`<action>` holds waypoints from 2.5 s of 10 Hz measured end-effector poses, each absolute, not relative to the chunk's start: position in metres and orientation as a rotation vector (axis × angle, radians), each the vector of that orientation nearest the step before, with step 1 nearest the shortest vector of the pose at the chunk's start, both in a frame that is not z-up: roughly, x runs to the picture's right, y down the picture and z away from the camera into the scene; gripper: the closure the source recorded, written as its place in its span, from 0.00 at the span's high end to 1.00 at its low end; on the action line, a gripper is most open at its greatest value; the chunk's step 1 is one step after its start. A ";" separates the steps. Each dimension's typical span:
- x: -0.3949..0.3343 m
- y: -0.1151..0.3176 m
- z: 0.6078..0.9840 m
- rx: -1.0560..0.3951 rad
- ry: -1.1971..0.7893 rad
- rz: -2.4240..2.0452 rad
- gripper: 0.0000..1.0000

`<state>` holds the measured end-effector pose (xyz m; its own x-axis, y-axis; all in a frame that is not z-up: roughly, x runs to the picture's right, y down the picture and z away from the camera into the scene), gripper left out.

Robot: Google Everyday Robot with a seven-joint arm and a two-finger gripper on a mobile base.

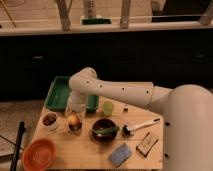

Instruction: Place apple in metal cup

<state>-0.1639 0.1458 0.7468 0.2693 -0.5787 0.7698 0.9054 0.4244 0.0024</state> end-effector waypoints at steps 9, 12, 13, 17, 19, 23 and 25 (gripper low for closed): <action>-0.162 0.149 0.746 -0.494 -0.795 -1.049 0.80; -0.161 0.148 0.747 -0.500 -0.796 -1.045 0.80; -0.160 0.148 0.748 -0.501 -0.795 -1.044 0.80; -0.156 0.147 0.748 -0.499 -0.797 -1.040 0.80; -0.155 0.145 0.748 -0.493 -0.802 -1.040 0.80; -0.152 0.143 0.748 -0.479 -0.811 -1.045 0.80; -0.150 0.142 0.748 -0.473 -0.813 -1.045 0.80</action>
